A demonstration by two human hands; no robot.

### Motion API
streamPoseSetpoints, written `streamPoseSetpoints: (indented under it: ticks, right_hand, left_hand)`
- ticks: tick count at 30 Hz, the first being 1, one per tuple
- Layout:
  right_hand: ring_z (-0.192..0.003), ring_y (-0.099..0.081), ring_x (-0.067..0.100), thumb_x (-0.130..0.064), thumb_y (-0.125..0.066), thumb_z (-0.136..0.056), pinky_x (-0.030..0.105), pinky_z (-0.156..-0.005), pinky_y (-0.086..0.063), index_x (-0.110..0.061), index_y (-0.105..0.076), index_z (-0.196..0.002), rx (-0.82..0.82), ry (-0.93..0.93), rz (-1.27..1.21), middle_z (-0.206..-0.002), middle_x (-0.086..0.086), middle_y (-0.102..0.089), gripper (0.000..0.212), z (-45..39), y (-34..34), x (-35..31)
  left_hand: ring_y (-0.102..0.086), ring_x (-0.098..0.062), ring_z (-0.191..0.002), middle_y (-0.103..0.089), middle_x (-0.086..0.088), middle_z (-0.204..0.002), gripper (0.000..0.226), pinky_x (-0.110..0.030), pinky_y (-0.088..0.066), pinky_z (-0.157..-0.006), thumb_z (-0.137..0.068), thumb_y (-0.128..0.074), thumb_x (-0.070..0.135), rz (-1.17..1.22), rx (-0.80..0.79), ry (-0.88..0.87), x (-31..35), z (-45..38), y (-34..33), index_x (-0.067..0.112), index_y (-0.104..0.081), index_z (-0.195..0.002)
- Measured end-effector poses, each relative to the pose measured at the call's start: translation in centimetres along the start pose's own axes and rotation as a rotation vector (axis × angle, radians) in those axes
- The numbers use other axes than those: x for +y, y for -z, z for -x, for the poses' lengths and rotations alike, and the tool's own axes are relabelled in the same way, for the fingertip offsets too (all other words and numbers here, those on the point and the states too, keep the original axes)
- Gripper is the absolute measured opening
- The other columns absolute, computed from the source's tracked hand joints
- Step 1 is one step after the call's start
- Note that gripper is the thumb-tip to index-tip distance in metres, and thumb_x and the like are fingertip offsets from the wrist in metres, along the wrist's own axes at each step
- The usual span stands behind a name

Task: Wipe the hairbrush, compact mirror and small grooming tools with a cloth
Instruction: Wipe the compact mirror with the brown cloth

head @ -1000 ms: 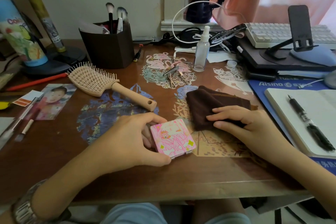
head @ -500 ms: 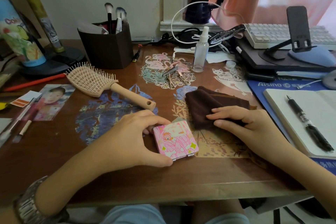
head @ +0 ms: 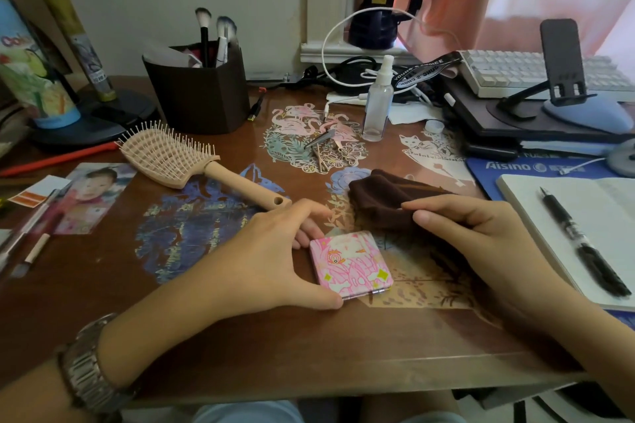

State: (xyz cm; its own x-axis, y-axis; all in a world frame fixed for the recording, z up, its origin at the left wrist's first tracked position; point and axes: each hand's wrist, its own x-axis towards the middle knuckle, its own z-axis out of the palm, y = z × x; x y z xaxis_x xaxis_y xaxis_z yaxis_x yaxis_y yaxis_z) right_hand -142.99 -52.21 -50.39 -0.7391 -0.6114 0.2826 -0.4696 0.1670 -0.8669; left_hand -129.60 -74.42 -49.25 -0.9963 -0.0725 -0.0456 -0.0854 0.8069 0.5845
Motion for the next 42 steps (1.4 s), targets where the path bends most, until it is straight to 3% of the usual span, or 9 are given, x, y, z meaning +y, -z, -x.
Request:
streamPoseSetpoints:
  ticks: [4, 7, 13, 18, 26, 34, 42]
  right_hand:
    - [-0.094, -0.066, -0.005, -0.029, -0.066, -0.081, 0.015, -0.085, -0.051, -0.029, -0.075, -0.099, -0.055, 0.108, 0.167, -0.095, -0.021, -0.073, 0.020, 0.0, -1.0, 0.1]
    - [-0.106, -0.060, -0.009, -0.039, -0.066, -0.084, 0.008, -0.094, -0.042, -0.031, -0.073, -0.106, -0.156, 0.215, 0.293, -0.105, -0.023, -0.070, 0.024, 0.0, -1.3, 0.4]
    - [-0.124, -0.051, -0.003, -0.036, -0.052, -0.091, 0.015, -0.108, -0.032, -0.028, -0.066, -0.119, -0.320, 0.274, 0.316, -0.122, -0.023, -0.063, 0.032, -0.2, -0.6, 0.9]
    - [-0.129, -0.046, -0.001, -0.030, -0.053, -0.092, 0.015, -0.107, -0.034, -0.024, -0.065, -0.121, -0.349, 0.299, 0.309, -0.125, -0.020, -0.062, 0.032, -0.2, -1.1, 0.7]
    - [-0.132, -0.042, -0.003, -0.028, -0.054, -0.092, 0.016, -0.105, -0.038, -0.025, -0.064, -0.123, -0.407, 0.319, 0.324, -0.125, -0.018, -0.062, 0.033, -0.7, -1.8, 0.1]
    - [-0.131, -0.040, -0.008, -0.026, -0.054, -0.092, 0.012, -0.108, -0.030, -0.025, -0.066, -0.121, -0.433, 0.343, 0.294, -0.123, -0.018, -0.062, 0.031, -1.0, -3.7, -0.6]
    - [-0.126, -0.049, -0.001, -0.019, -0.055, -0.092, 0.021, -0.110, -0.035, -0.019, -0.069, -0.115, -0.381, 0.412, 0.311, -0.118, -0.013, -0.067, 0.027, -1.0, -3.1, 0.2]
  left_hand:
    - [-0.046, 0.011, -0.102, -0.049, 0.030, -0.109, 0.091, -0.016, -0.045, -0.089, -0.053, -0.082, 0.059, 0.029, 0.009, -0.002, 0.1, -0.5, -0.2, 0.046, -0.032, -0.129]
    - [-0.047, 0.011, -0.103, -0.049, 0.030, -0.110, 0.095, -0.017, -0.045, -0.090, -0.052, -0.082, 0.060, 0.053, 0.035, -0.010, -0.1, -0.5, -0.5, 0.046, -0.032, -0.131]
    - [-0.047, 0.013, -0.107, -0.049, 0.031, -0.114, 0.096, -0.015, -0.043, -0.093, -0.052, -0.081, 0.062, 0.105, 0.048, -0.051, -0.8, -0.1, -0.8, 0.048, -0.030, -0.132]
    - [-0.048, 0.011, -0.106, -0.050, 0.031, -0.112, 0.096, -0.017, -0.045, -0.092, -0.051, -0.080, 0.064, 0.093, 0.060, -0.059, -0.9, -0.3, -0.9, 0.049, -0.029, -0.131]
    - [-0.051, 0.007, -0.104, -0.051, 0.026, -0.111, 0.099, -0.023, -0.048, -0.091, -0.049, -0.083, 0.061, 0.123, 0.067, -0.053, -0.9, -0.6, -0.8, 0.047, -0.031, -0.131]
    - [-0.049, 0.009, -0.105, -0.045, 0.027, -0.113, 0.099, -0.015, -0.046, -0.085, -0.047, -0.085, 0.059, 0.125, 0.086, -0.023, -0.7, -0.6, -0.9, 0.051, -0.029, -0.129]
    - [-0.050, 0.010, -0.102, -0.049, 0.023, -0.110, 0.090, -0.012, -0.048, -0.084, -0.048, -0.085, 0.057, 0.130, 0.094, -0.020, -0.6, -0.4, -0.9, 0.047, -0.032, -0.119]
